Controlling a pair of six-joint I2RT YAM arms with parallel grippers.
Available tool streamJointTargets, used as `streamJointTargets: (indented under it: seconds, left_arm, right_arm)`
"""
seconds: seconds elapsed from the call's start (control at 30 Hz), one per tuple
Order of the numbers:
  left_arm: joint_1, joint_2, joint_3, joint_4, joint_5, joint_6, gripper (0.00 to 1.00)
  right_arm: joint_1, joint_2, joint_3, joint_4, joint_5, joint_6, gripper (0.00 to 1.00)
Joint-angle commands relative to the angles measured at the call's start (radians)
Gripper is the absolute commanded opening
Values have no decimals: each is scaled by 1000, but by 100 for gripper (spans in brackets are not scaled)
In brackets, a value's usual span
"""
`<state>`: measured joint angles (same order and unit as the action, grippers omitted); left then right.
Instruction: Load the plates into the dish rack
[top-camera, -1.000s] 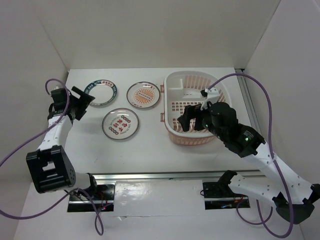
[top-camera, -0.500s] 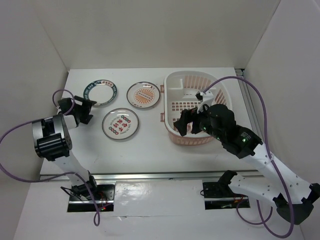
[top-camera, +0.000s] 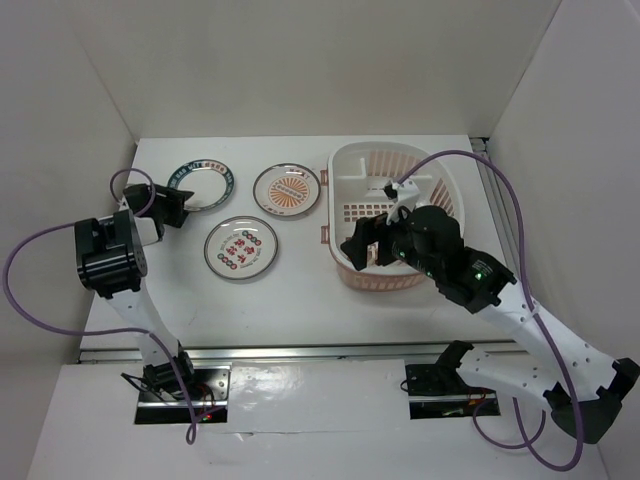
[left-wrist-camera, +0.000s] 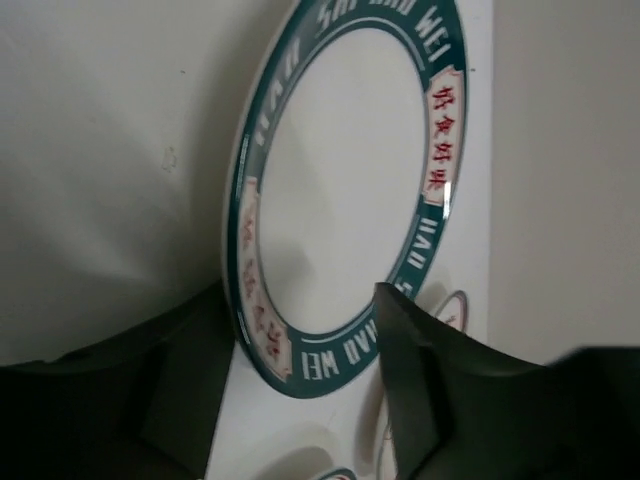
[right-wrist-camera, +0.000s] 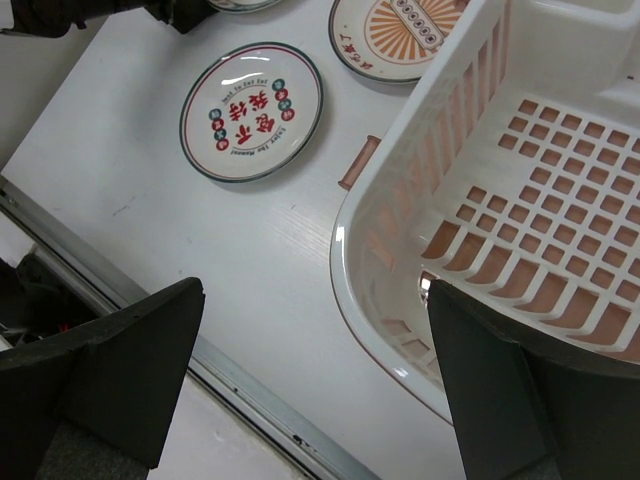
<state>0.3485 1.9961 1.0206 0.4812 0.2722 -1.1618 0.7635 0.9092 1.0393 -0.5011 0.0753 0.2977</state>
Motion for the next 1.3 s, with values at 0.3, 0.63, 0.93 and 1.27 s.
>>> streamJointTargets:
  seconds: [0.3,0.63,0.93,1.27]
  left_arm:
    - [4,128,72,-150,-12,-12,0]
    - [27,-83,-33,-10,21,-16,0]
    - [-25,-569,-122,-119,-73,180,0]
    - [-150,-1020,-306,-213,96,240,0]
  right_arm:
    - [22,13,-15,90,27,15,100]
    - [22,-15,-71,99,61,24,100]
    - [-13,36,-120,242,32,-11,100]
    - [-176,273,134,527,-460,-89,100]
